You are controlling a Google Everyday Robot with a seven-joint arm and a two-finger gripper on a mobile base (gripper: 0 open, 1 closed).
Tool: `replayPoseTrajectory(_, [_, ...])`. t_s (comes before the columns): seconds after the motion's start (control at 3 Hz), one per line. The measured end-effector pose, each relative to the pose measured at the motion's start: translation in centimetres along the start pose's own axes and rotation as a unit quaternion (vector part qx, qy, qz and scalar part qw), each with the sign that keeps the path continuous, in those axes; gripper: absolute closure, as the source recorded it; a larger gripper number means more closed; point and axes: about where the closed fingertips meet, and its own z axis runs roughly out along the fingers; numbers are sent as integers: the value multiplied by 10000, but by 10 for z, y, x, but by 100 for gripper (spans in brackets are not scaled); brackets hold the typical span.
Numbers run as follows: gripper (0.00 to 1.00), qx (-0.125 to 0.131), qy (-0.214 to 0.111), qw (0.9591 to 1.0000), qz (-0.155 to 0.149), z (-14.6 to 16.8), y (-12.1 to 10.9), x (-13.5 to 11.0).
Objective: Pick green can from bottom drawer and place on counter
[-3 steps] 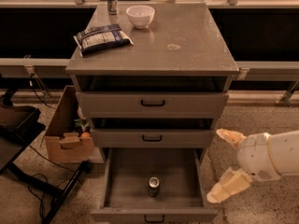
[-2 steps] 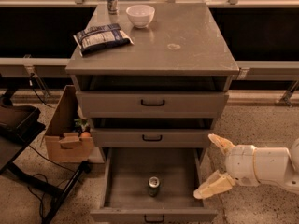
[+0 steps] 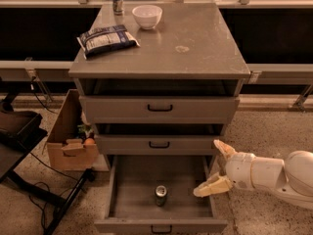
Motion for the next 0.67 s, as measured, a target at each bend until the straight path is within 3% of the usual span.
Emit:
replayPoseTrajectory(0.33, [0,-70,-24,9999,138,22,0,12])
replayPoseTrajectory(0.67, [0,-34,-304,9992,244,66,-17,35])
